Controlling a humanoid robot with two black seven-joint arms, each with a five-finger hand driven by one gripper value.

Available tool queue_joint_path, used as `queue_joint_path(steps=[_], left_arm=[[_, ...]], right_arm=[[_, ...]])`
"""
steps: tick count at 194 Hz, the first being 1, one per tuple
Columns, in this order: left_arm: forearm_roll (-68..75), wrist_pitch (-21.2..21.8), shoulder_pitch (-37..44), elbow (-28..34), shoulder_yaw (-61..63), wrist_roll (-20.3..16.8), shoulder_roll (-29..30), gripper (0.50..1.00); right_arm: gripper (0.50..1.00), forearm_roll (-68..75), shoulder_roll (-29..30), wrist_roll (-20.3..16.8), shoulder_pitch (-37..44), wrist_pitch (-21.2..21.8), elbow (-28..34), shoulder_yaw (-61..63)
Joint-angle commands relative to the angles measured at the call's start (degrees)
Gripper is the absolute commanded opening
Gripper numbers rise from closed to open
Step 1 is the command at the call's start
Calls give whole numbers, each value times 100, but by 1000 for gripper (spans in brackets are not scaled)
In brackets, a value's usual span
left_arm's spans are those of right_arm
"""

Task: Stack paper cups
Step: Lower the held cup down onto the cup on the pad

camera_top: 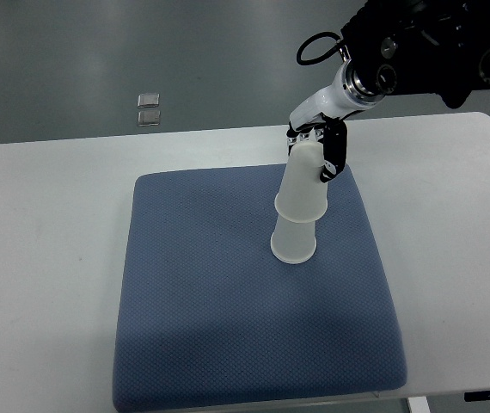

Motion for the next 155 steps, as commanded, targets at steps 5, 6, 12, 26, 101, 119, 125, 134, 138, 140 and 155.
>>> queue_joint_path(steps=[5,6,12,26,101,119,125,134,138,140,155], left_arm=[[4,2,-1,4,-3,0,0,1000],[-5,2,-1,-4,6,0,0,1000],[-5,2,8,-4,-3,0,0,1000],[-5,11,-1,4,-3,0,0,1000],[4,11,-1,4,-3,0,0,1000],[-5,20,8,4,6,0,0,1000],[-5,20,-1,4,6,0,0,1000],[4,20,-1,4,-3,0,0,1000],[-5,20,-1,4,6,0,0,1000],[-5,20,-1,4,6,0,0,1000],[4,20,-1,4,6,0,0,1000]], right_arm=[[646,0,-2,1,-9,-2,0,0],[648,0,-2,1,-17,-2,0,0],[648,0,-2,1,-26,-10,0,0],[650,0,-2,1,-61,-19,0,0],[678,0,16,1,-184,-125,0,0],[684,0,7,1,-220,-168,0,0],[690,0,16,1,-228,-177,0,0],[703,0,16,1,-228,-186,9,0],[711,0,25,1,-237,-186,9,0],[713,0,25,1,-246,-186,9,0],[723,0,16,1,-299,-212,9,0]])
